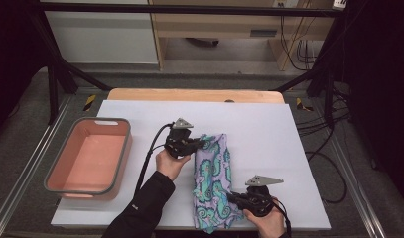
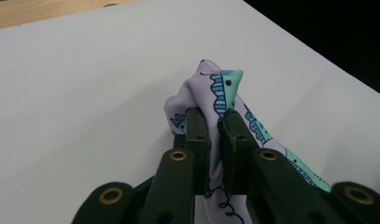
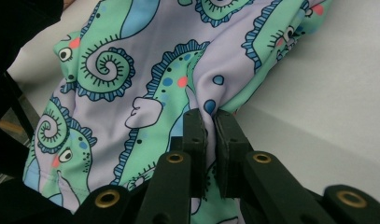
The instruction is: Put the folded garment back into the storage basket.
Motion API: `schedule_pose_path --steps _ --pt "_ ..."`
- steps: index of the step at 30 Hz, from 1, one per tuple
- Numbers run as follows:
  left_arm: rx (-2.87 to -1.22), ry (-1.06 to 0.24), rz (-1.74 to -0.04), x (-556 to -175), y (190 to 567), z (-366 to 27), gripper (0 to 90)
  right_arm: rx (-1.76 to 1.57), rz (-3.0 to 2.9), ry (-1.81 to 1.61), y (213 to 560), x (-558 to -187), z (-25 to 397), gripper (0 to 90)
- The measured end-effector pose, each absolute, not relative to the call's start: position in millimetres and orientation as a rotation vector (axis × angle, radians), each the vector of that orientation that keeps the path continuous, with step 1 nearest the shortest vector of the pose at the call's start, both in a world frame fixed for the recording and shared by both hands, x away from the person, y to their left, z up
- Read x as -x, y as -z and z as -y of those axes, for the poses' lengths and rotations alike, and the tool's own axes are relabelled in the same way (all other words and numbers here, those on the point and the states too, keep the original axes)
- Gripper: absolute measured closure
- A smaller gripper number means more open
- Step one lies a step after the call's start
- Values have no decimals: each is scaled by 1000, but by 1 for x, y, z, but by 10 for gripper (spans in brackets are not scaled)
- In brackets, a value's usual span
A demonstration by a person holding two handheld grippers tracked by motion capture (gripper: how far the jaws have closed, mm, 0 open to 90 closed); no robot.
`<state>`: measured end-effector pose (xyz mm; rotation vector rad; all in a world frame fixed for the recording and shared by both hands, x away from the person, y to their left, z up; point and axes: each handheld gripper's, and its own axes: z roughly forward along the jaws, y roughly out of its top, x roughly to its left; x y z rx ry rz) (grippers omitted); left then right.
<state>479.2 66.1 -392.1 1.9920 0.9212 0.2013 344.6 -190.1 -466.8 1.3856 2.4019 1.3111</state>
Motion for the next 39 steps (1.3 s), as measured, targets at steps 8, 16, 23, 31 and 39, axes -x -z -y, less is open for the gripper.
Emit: schedule_pose_path --steps 8,16,23,31,39 --pt "-1997 -221 -889 -472 375 -64 828 -1371 -2387 -1345 462 -344 188 845" --pt "-2016 -244 -844 -466 358 -63 828 -1360 -2375 -1364 457 -343 187 845" --pt "-2046 -277 -825 -464 341 -66 827 -1331 -2365 -1397 449 -345 179 846" --pt "-2028 -291 -824 -462 325 -78 827 -1292 -2355 -1440 439 -348 165 847" --pt "-2034 -305 -833 -465 313 -89 827 -1259 -2336 -1489 432 -351 149 847"
